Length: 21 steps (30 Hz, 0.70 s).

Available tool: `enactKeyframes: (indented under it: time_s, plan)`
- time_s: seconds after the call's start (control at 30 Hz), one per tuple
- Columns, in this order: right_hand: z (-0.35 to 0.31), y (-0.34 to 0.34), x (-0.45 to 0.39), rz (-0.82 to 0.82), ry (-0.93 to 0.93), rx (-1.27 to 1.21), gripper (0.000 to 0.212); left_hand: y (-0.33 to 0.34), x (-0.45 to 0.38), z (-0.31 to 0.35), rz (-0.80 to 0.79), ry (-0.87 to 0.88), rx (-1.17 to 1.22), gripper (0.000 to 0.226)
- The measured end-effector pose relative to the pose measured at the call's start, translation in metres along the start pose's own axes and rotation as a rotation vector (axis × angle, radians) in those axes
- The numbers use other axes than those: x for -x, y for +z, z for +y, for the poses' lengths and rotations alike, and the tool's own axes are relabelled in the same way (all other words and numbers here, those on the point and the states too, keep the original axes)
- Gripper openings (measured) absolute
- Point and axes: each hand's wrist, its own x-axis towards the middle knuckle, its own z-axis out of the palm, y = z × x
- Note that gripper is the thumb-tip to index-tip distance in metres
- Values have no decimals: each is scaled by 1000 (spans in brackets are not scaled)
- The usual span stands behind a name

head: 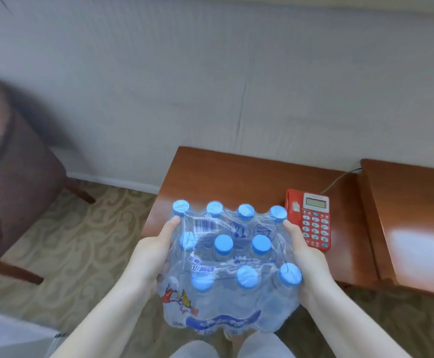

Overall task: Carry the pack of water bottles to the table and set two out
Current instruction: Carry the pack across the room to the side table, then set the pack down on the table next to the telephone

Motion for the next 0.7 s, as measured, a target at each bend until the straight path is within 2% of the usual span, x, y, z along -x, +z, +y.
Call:
enactKeyframes:
  time_s: [0.1, 0.2, 0.4, 0.57, 0.7]
  plan:
    - [-19, 13, -38, -6, -22, 44, 51, 14, -35, 17, 11, 8, 17, 59]
    - [-35, 31, -71, -3, -4, 86, 55, 24, -69, 39, 6, 4, 50, 51]
    - [-54, 71, -116, -5, -14, 163, 58, 28, -130, 74, -24, 0, 13, 58]
    - [-55, 114, -141, 74, -36, 157, 76, 18, -190, 89, -82, -9, -69, 56]
    - [-45, 143, -160, 145, -70, 185, 80, 13, -231, 91, -99, -17, -52, 57]
